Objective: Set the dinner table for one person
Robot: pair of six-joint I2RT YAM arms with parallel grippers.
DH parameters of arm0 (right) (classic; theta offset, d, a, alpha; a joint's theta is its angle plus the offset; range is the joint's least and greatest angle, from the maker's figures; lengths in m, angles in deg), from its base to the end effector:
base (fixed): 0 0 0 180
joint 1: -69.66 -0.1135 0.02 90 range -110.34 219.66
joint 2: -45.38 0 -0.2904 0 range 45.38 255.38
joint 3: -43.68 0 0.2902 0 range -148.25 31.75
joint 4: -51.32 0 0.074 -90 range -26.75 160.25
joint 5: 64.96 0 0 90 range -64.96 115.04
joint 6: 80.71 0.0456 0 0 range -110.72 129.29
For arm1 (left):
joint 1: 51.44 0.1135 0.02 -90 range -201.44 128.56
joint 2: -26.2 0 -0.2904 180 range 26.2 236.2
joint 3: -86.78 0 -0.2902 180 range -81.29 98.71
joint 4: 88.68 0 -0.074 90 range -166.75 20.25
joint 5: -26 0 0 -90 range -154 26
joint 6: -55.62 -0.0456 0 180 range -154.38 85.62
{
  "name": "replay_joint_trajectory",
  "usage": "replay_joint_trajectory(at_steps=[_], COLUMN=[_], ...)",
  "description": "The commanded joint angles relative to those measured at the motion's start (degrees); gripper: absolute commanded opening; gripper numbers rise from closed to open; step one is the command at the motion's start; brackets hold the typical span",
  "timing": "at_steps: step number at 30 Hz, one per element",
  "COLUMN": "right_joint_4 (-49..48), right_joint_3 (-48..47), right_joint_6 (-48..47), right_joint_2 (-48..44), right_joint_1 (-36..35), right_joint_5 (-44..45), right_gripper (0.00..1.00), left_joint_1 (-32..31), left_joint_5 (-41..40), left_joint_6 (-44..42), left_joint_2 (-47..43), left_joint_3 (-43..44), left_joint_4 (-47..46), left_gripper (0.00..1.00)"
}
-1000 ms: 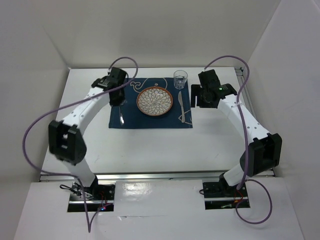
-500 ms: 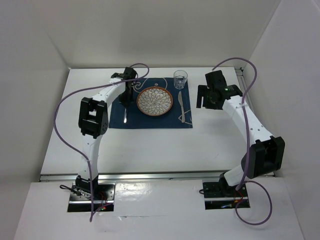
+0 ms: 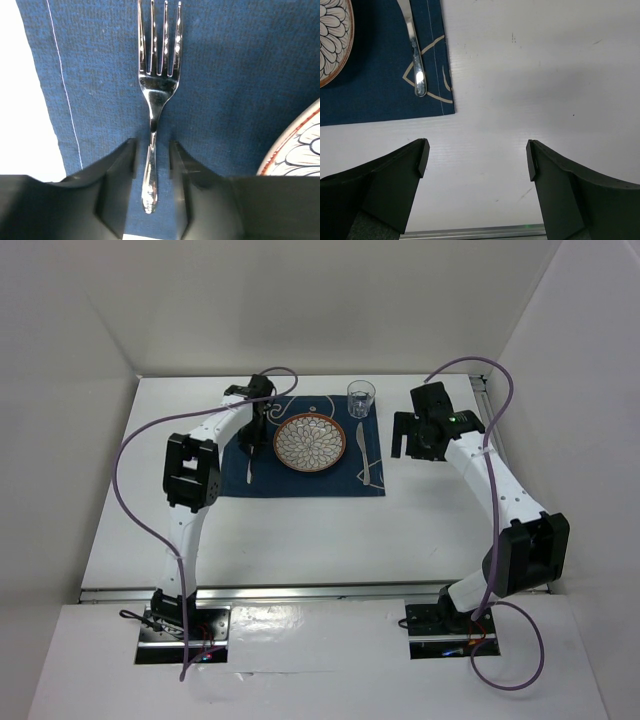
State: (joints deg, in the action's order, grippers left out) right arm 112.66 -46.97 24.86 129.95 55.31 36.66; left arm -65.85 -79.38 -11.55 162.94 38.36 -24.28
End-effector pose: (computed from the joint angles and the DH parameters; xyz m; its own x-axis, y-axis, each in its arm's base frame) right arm 0.3401 0.0775 0.3358 -0.8022 0.0662 -0.5934 0.0869 0.9962 -0.0065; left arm 0.5470 -0.1281 0.1759 -0.8948 -0.1564 -0.4183 -0.2137 0.9724 0.0936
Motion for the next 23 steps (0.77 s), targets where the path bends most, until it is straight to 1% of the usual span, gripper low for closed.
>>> replay_joint_trajectory(at_steps=[1, 3, 7, 9, 10, 11, 12, 13, 14, 15, 16, 17, 18, 19, 21, 23], right_joint_4=[2.35, 2.36, 3.06, 3.06, 3.06, 3.06, 3.06, 3.59, 3.59, 4.20, 4.21, 4.90, 4.91, 4.91, 5.52, 4.65], right_joint_3=[-1.00, -1.52, -0.74, 0.92, 1.46, 1.46, 1.46, 1.46, 1.46, 0.85, 0.24, 0.23, -0.38, -0.38, 0.23, 0.23], right_joint_6=[0.07, 0.60, 2.88, 4.72, 5.34, 7.17, 7.89, 8.50, 9.03, 9.56, 9.56, 10.09, 10.09, 10.79, 11.66, 11.67], right_joint_2=[-1.95, -2.48, -3.71, -5.12, -6.25, -6.79, -6.79, -7.49, -8.02, -8.02, -8.02, -8.02, -8.02, -8.02, -8.63, -9.43], right_joint_1=[0.20, 0.20, 0.20, 0.20, 0.20, 0.72, 0.73, 0.73, 1.25, 1.25, 1.25, 1.25, 1.78, 1.78, 1.78, 1.78], right_joint_5=[0.78, 0.78, 0.78, 0.16, -0.62, -0.63, -0.63, -0.63, -0.63, -1.15, -1.16, -1.68, -1.69, -1.69, -1.69, -1.69], right_gripper=[0.91, 0.92, 0.94, 1.00, 1.00, 1.00, 1.00, 1.00, 1.00, 1.00, 1.00, 1.00, 1.00, 1.00, 1.00, 1.00], left_joint_1=[-0.18, -0.18, -0.18, -0.18, -0.18, -0.18, -0.18, -0.18, -0.18, -0.18, -0.18, -0.18, -0.18, -0.18, -0.18, -0.18], left_joint_5=[-0.62, -0.62, -2.38, -1.86, -1.15, 0.77, 1.83, 2.97, 4.20, 7.43, 8.77, 10.26, 13.15, 14.05, 16.07, 16.78], left_joint_6=[1.25, 1.25, 0.11, -0.51, -0.51, -0.51, -0.51, -0.51, -0.51, -0.51, -0.51, -1.03, -1.55, -1.56, -1.56, -1.56], left_joint_2=[-3.49, -5.17, -10.79, -15.88, -17.81, -19.83, -24.46, -27.12, -29.93, -32.66, -37.91, -40.39, -42.59, -46.45, -49.28, -51.66], left_joint_3=[1.81, 3.38, 6.99, 7.52, 7.52, 6.22, 5.16, 3.50, -1.22, -3.79, -6.25, -8.80, -13.61, -15.75, -20.66, -22.62], left_joint_4=[0.27, 1.48, 4.92, 5.53, 6.24, 6.24, 6.24, 4.76, 3.44, 2.04, 0.55, -0.86, -3.57, -4.64, -6.93, -6.94], left_gripper=[0.48, 0.52, 0.54, 0.55, 0.57, 0.57, 0.57, 0.58, 0.58, 0.60, 0.60, 0.61, 0.61, 0.61, 0.62, 0.62])
